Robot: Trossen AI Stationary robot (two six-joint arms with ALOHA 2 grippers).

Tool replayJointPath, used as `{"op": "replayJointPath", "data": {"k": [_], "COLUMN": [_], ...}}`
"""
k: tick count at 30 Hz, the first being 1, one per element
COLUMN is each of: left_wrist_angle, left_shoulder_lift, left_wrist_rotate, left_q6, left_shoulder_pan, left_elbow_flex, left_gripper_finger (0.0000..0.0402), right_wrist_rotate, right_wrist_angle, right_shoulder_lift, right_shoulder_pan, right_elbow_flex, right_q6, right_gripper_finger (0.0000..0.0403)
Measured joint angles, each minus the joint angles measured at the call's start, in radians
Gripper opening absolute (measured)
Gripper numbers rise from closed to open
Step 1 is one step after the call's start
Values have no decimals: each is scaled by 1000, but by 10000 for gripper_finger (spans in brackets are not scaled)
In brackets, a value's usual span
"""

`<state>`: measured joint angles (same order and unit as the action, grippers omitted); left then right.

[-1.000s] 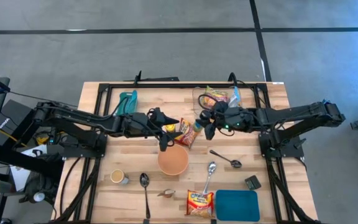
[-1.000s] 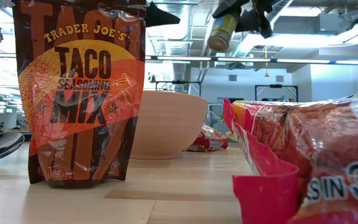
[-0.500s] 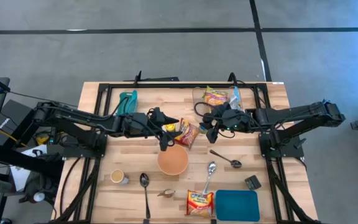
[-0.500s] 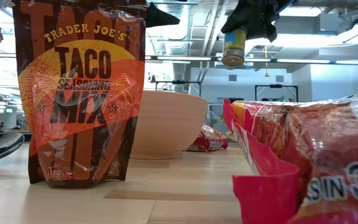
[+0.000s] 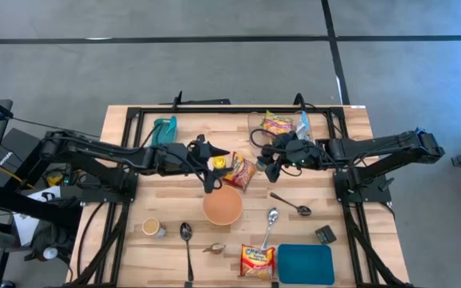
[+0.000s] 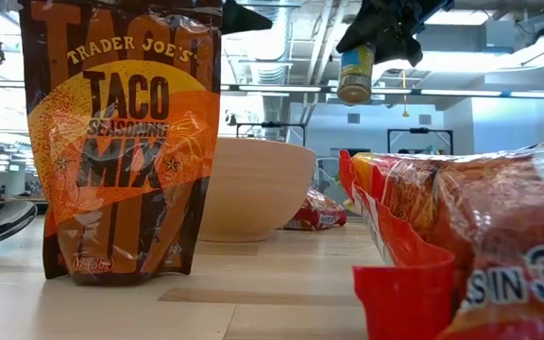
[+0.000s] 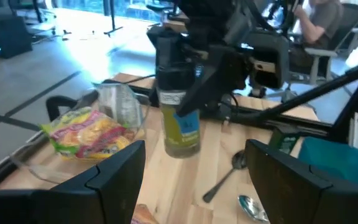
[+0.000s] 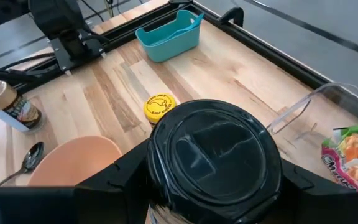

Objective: Pick & Place Food Item
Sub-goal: Put the black seasoning bottle into the dark blue bin

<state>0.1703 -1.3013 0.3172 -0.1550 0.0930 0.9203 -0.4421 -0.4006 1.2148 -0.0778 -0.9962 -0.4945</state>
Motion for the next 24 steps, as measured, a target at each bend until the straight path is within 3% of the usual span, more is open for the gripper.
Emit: {"op": "replayJointPath", "data": {"k": [24], "left_wrist_angle": [-14], "left_shoulder_lift": [58], "left_wrist_rotate": [1], "left_q6": [-8], "left_shoulder_pan": [-30], "left_elbow_flex": [0], "left_gripper_finger": [271], "right_wrist_rotate": [-2], "right_wrist_angle": [-42], "right_shoulder_lift": [0], "right_shoulder_pan": [2], "right_elbow_flex": [0], "right_q6": [-58], "right_gripper_finger": [210]}}
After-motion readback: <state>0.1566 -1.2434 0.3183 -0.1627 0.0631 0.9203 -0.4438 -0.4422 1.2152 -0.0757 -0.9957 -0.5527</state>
